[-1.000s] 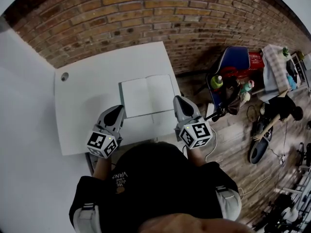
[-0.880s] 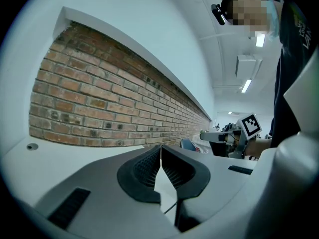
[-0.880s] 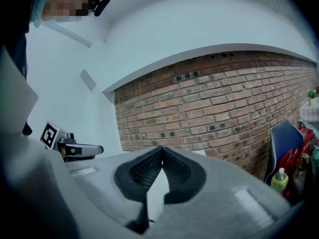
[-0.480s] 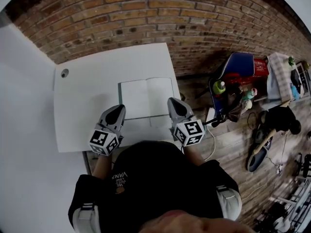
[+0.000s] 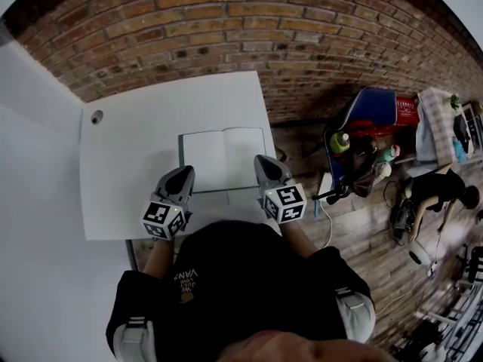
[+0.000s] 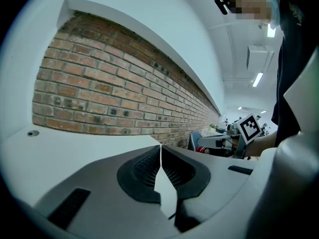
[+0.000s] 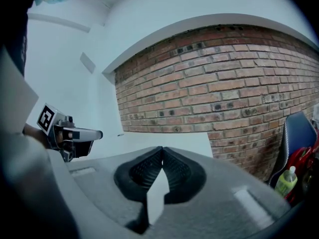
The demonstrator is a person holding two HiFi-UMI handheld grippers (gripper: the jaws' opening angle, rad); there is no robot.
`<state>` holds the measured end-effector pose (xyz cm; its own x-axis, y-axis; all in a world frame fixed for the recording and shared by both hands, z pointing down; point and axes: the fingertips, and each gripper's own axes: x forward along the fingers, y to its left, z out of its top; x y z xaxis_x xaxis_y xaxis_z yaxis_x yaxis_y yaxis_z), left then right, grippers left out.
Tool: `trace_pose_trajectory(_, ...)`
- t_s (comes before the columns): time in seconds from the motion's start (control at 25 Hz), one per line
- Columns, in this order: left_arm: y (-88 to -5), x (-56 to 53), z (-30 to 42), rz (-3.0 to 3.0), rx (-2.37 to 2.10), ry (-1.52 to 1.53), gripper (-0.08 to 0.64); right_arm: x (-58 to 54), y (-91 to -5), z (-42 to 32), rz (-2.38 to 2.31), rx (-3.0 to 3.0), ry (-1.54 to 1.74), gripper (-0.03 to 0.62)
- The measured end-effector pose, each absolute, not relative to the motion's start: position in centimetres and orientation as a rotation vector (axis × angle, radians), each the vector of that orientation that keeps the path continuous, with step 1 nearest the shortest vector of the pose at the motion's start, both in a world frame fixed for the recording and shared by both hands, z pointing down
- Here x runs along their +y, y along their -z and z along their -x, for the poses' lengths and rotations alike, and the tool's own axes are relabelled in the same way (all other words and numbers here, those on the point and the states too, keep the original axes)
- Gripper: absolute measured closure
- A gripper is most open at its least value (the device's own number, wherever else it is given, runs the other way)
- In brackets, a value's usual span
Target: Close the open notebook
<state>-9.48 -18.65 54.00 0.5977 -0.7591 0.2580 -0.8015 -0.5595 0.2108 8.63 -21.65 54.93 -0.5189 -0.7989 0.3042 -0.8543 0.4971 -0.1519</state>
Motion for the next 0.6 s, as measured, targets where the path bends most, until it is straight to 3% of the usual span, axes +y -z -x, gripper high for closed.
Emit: trace_pose_trajectory(0.6, -59.8, -20.0, 9.4, -2.372, -1.26, -0.25, 0.54, -23.6, -62.0, -8.4, -1.341, -2.441, -0.544, 0.594)
